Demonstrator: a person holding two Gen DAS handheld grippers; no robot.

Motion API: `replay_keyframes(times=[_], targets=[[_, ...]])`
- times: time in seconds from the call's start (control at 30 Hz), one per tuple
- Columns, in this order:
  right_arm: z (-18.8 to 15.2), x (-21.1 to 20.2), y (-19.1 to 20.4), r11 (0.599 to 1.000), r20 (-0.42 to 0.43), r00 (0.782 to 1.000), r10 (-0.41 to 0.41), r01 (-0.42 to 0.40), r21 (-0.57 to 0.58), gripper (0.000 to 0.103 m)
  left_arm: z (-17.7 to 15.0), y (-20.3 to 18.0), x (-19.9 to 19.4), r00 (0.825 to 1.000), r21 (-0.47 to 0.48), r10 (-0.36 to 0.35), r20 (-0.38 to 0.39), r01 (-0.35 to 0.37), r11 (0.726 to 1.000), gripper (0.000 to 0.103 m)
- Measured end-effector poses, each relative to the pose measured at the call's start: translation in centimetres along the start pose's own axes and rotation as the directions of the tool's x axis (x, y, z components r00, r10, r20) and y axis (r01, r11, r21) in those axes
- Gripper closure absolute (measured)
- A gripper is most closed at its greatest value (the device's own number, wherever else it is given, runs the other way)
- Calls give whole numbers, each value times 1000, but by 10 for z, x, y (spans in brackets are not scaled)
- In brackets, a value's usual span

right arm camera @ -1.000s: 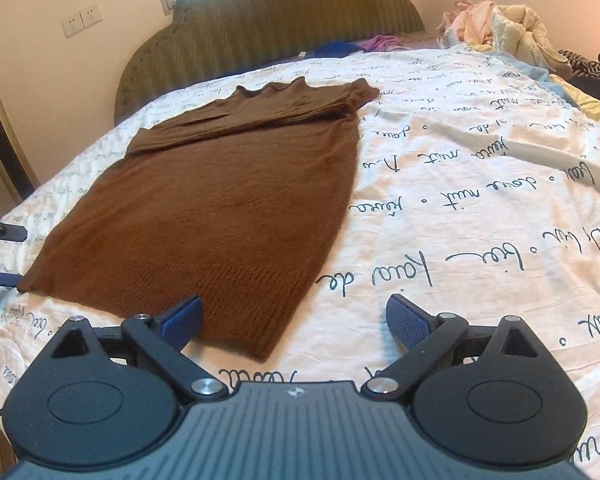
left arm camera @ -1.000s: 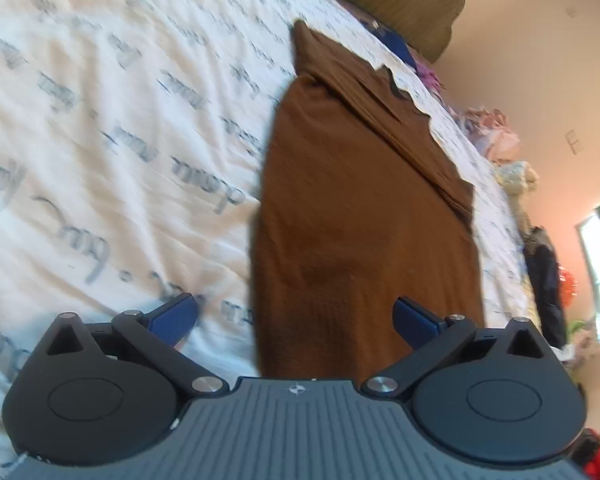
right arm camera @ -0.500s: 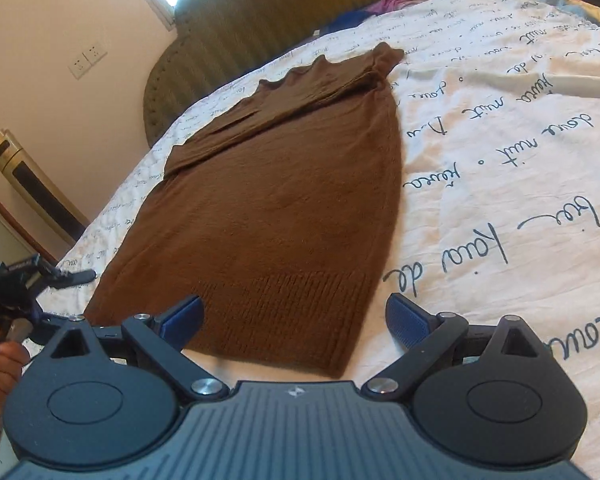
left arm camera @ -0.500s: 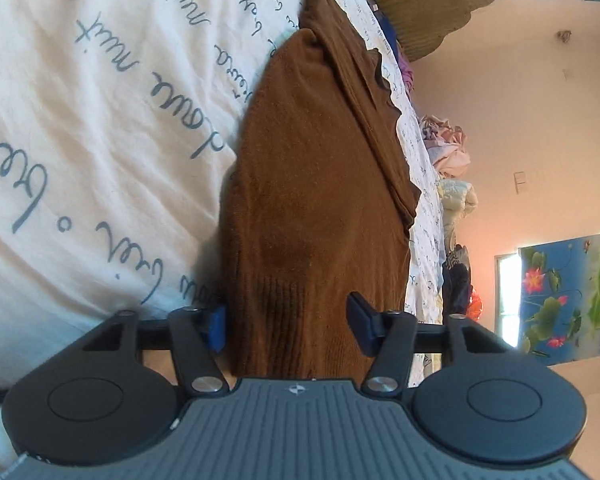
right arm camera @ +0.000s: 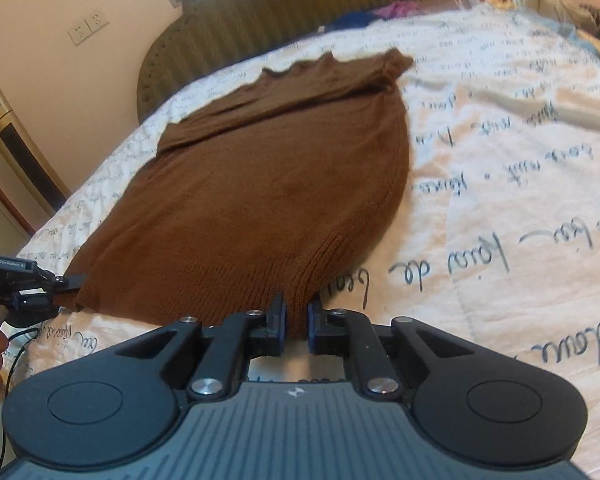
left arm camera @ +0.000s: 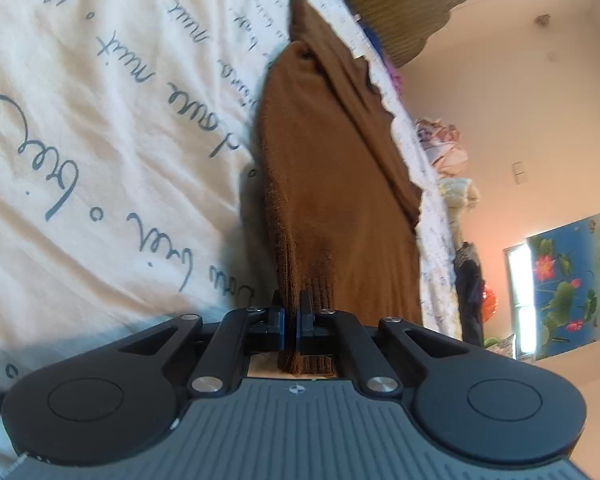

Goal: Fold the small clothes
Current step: 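Grasp the ribbed sweater hem with both grippers, then lift the hem with both grippers and fold it over toward the collar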

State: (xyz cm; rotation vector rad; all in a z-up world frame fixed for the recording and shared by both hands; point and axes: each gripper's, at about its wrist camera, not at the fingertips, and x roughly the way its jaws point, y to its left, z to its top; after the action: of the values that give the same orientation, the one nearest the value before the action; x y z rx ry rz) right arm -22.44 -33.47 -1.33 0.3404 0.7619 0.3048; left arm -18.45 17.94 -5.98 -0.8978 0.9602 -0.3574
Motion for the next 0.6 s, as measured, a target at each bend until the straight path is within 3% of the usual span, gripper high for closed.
replay_keyframes(times=[0.17, 0.47, 0.6], targets=[[16, -25, -7, 1000, 73, 997, 11, -12, 19, 94, -5, -4, -17, 993, 14, -67, 95, 66, 998, 99], [-3, -41, -25, 995, 80, 997, 12, -19, 94, 95, -37, 15, -25, 992, -83, -84, 93, 92, 992, 100], [-3, -41, -22, 998, 84, 996, 4, -10, 69, 95, -38, 15, -31, 992, -64, -75, 98, 82, 995, 101]])
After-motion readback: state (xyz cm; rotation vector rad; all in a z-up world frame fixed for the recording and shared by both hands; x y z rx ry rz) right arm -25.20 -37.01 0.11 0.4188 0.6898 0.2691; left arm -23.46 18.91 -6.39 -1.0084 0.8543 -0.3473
